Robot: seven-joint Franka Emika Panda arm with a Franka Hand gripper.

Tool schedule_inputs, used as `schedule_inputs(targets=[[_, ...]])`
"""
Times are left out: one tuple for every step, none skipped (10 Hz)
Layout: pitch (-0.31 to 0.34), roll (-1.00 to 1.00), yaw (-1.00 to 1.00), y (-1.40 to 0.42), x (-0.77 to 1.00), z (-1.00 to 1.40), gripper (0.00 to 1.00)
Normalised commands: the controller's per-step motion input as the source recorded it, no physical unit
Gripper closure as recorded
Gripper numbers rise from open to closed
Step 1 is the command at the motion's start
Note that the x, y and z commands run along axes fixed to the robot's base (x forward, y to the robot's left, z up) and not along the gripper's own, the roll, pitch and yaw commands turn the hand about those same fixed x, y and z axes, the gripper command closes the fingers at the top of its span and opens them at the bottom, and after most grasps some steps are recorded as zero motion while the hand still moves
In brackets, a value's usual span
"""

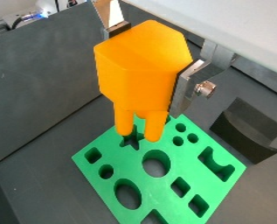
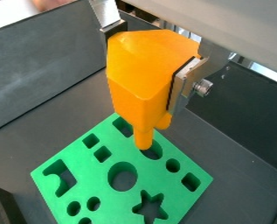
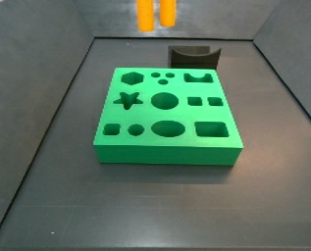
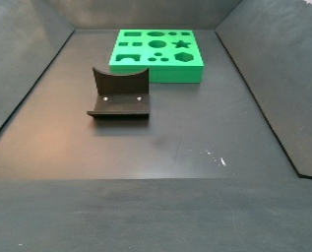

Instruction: Insert the 3 prong object.

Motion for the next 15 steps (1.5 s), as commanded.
schedule_inputs(targets=[[0.030, 0.00, 0.21, 0.45, 0.83, -0.75, 1.00], [-0.024, 0.00, 0.52, 0.33, 0.35, -0.81, 1.00], [0.000, 0.04, 0.49, 0.31, 0.44, -0.75, 1.00], [-0.006, 0.06, 0.55, 0.34, 0.28, -0.87, 1.00], [-0.051, 0.15, 0.89, 0.09, -0.03, -0.80, 1.00], [0.000, 0.23, 0.96, 0.00, 0.00, -0.59, 1.00], [0.019, 0.35, 0.86, 0.00, 0.00, -0.43, 1.00], [0.120, 0.45, 0.66, 0.05, 0.04, -0.20, 1.00], [0.147, 0.26, 0.35, 0.52, 0.15, -0.47, 1.00], [0.196, 0.18, 0.33, 0.62, 0.17, -0.31, 1.00], [0.157, 0.16, 0.37, 0.58, 0.18, -0.25, 1.00], [0.091, 0.06, 0.35, 0.58, 0.18, -0.26, 1.00], [0.063, 0.05, 0.43, 0.53, 0.06, -0.30, 1.00], [0.011, 0.00, 0.31, 0.24, 0.03, -0.25, 1.00], [0.000, -0.13, 0.24, 0.16, 0.03, -0.26, 1.00]])
